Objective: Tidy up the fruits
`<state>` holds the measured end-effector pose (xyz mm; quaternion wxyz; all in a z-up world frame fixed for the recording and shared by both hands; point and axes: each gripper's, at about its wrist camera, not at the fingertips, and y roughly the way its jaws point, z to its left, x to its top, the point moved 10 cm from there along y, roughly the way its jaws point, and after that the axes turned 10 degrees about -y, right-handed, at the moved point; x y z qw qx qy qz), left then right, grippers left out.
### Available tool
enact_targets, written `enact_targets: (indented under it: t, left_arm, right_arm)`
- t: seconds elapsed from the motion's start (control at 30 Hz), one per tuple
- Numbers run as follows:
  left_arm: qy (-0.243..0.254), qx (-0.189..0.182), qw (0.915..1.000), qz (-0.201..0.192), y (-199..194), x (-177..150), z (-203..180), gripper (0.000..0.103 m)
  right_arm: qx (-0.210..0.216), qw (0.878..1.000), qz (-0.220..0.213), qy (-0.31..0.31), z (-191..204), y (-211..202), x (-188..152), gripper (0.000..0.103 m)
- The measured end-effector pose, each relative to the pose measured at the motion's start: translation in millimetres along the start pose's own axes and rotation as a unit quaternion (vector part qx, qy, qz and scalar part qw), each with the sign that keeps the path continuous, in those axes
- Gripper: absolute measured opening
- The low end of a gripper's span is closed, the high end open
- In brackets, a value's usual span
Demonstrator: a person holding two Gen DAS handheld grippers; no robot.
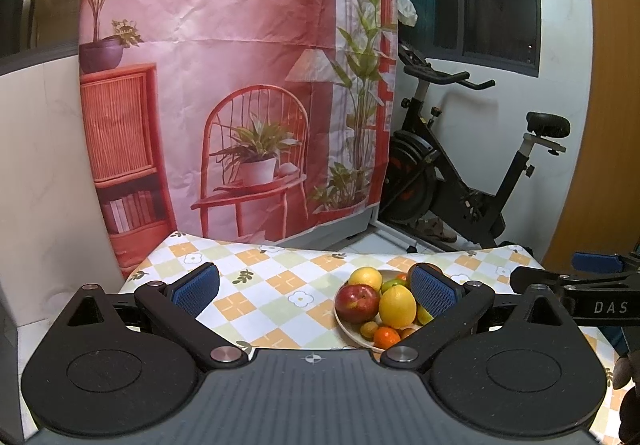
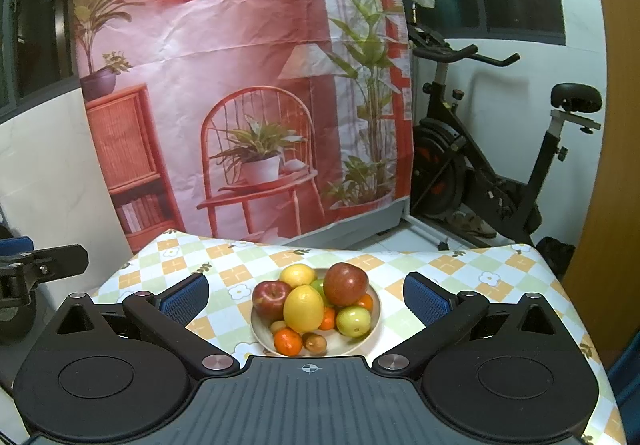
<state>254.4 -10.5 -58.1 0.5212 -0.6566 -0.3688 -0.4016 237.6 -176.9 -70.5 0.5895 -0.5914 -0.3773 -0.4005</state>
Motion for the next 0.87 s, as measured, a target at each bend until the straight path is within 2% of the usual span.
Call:
enact_targets:
  t: [0.87]
  left_arm:
    - [-0.012,0.003,0.9999,0.003,0.8,0.0,2.0,0.103]
  right_arm:
    - [0.0,1.0,0.0,0.001,-1.6,-0.1,0.7,0.103]
